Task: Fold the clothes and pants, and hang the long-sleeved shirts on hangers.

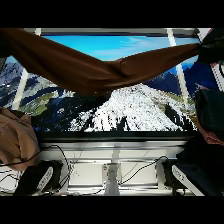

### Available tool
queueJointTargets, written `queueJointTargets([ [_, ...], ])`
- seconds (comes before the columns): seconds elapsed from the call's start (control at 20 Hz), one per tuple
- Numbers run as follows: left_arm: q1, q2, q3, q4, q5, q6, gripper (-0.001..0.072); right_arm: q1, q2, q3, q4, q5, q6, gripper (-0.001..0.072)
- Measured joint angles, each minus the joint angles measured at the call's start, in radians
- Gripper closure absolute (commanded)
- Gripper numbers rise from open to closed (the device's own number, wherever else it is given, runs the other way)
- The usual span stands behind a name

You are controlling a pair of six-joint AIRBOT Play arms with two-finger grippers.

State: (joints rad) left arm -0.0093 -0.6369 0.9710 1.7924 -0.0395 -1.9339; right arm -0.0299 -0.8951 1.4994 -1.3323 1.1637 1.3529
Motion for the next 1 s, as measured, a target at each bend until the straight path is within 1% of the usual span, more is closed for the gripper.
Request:
queueJointTargets([
  [0.25, 0.01, 0.01, 0.0, -0.035, 0.013, -0.005, 0.0697, 0.0, 0.181, -0.215, 0.189, 0.017, -0.003, 0.0701],
  [0.45, 0.011, -0.092, 0.0, -0.045, 0.014, -0.074, 0.0695, 0.0, 0.239, -0.41, 0.255, -0.071, 0.006, 0.07],
  [0.6, -0.008, -0.229, 0.0, -0.048, 0.016, -0.158, 0.0694, 0.0, 0.235, -0.576, 0.272, -0.212, 0.019, 0.07],
  [0.75, -0.062, -0.38, 0.0, -0.051, 0.043, -0.232, 0.0694, 0.0, 0.203, -0.727, 0.28, -0.41, 0.046, 0.0699],
  [0.9, -0.125, -0.507, 0.0, -0.051, 0.155, -0.265, 0.0694, 0.0, 0.146, -0.813, 0.282, -0.599, 0.074, 0.07],
  [1.0, -0.155, -0.57, 0.0, -0.051, 0.232, -0.278, 0.0692, 0.0, 0.104, -0.838, 0.283, -0.694, 0.084, 0.0699],
])
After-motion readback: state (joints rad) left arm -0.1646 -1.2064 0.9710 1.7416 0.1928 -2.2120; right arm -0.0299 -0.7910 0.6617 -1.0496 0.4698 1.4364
